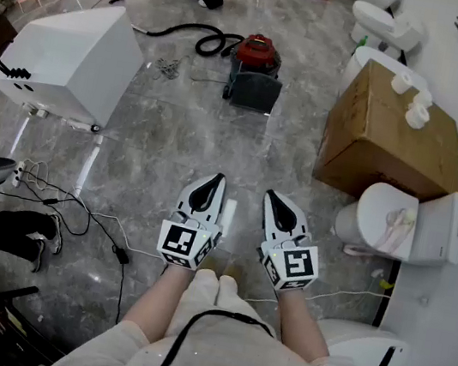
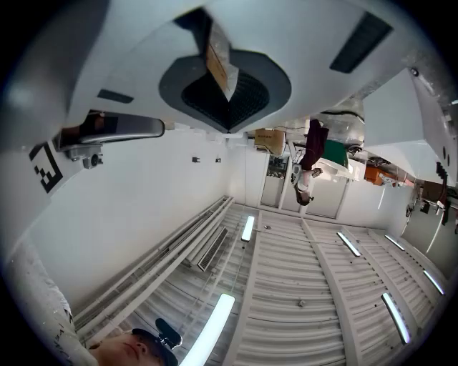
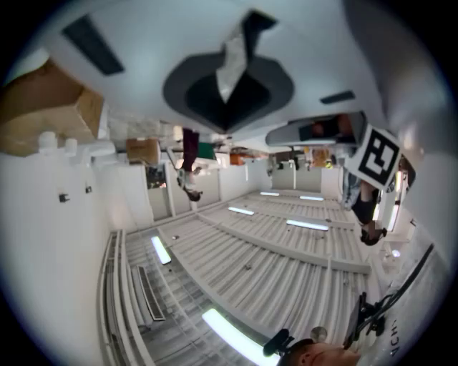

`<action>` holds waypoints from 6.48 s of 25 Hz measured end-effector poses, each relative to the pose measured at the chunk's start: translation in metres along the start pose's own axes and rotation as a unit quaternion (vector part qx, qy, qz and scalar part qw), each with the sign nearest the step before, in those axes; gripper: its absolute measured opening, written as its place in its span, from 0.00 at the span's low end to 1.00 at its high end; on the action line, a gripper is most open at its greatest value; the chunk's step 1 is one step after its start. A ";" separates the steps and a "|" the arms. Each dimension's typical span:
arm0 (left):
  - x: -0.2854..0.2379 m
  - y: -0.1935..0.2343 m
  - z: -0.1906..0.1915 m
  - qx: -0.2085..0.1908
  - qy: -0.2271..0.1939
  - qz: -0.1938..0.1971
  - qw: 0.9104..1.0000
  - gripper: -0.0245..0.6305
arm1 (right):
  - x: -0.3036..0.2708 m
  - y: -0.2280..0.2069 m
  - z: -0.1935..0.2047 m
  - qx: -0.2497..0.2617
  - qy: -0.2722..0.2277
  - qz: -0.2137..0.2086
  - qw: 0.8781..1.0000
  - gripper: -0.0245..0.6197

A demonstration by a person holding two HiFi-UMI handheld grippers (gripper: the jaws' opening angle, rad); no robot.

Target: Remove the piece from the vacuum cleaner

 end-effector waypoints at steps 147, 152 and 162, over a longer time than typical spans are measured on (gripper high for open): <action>-0.623 0.359 0.284 0.078 0.206 0.047 0.974 0.07 | -0.632 -0.398 0.206 -0.061 0.203 0.007 0.977 0.06; -0.637 0.360 0.304 0.068 0.210 0.048 0.974 0.07 | -0.648 -0.401 0.237 -0.043 0.254 -0.005 0.966 0.06; -0.654 0.366 0.335 0.096 0.230 0.053 0.967 0.07 | -0.676 -0.421 0.278 0.001 0.333 -0.013 0.943 0.06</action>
Point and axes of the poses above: the fingertips, and each gripper's own axes: x backward along the fingers, y to its left, z out of its underside, the point moved 9 cm from there along x, backward along the fingers
